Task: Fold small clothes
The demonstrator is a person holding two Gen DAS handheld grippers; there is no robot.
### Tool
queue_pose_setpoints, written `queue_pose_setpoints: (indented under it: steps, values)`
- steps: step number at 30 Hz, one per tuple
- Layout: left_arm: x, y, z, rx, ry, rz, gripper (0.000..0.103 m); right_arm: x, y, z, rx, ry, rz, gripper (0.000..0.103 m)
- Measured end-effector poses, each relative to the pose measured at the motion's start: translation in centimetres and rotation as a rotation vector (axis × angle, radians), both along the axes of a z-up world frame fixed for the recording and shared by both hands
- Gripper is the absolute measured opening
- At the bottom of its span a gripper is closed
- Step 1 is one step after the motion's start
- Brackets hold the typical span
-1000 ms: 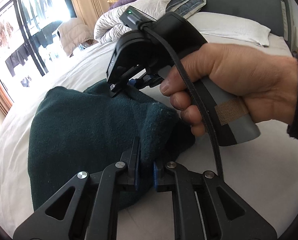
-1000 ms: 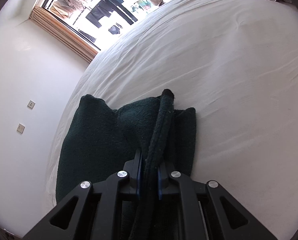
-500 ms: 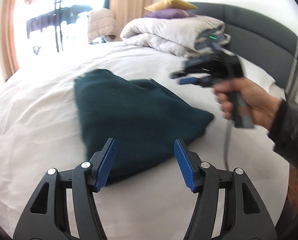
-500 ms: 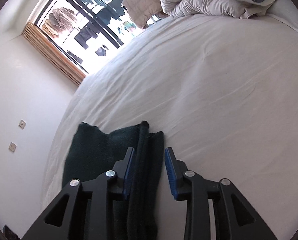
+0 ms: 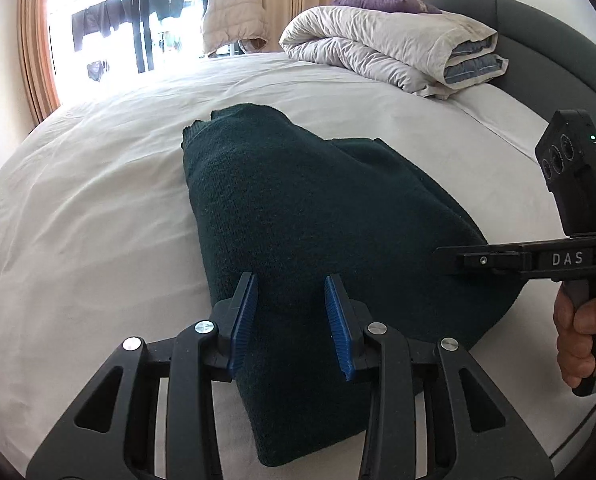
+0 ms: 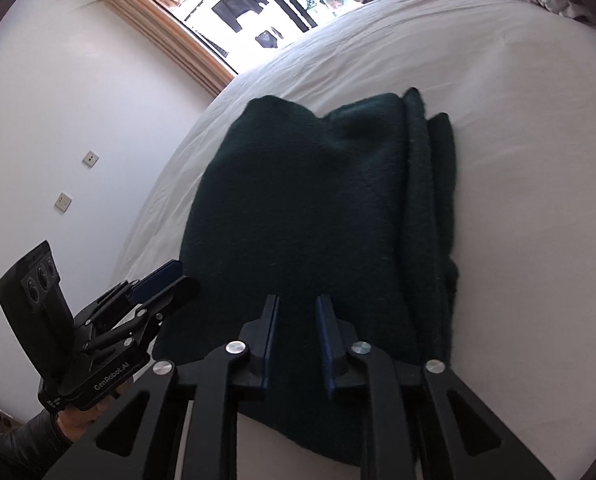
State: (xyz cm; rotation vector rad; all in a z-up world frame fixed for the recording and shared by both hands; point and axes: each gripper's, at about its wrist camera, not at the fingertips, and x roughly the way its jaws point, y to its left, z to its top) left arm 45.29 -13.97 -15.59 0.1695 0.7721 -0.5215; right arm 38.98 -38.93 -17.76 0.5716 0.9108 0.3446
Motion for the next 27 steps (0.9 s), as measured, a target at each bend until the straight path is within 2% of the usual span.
queue_pose_setpoints:
  steps: [1,3,8,14,19,24,27]
  values:
    - [0.1,0.1,-0.2,0.007,0.003,-0.003,0.034,-0.2,-0.6,-0.3,0.001,0.005,-0.022,0.000]
    - [0.0,-0.2,-0.8,0.005,0.016,-0.008,0.034,-0.5,-1.9,-1.4,0.063,0.014,-0.046,0.000]
    - [1.0,-0.5,0.2,-0.001,-0.006,0.010,0.034,-1.0,-2.3,-3.0,0.120,-0.017,-0.064,0.000]
    - [4.9,-2.2,1.3,0.072,-0.050,0.037,0.034,-1.3,-2.6,-4.2,0.150,-0.067,-0.060,0.000]
    - [8.4,-3.5,-1.0,0.133,0.016,0.048,0.034,-1.2,-2.7,-4.6,0.159,-0.080,-0.061,0.000]
    - [7.8,-3.7,-2.3,0.162,-0.048,0.042,0.036,-1.7,-3.0,-5.1,0.160,-0.091,-0.065,0.000]
    - [6.9,-3.8,-1.5,0.183,-0.056,0.064,0.036,-2.8,-3.6,-5.1,0.148,-0.091,-0.067,0.000]
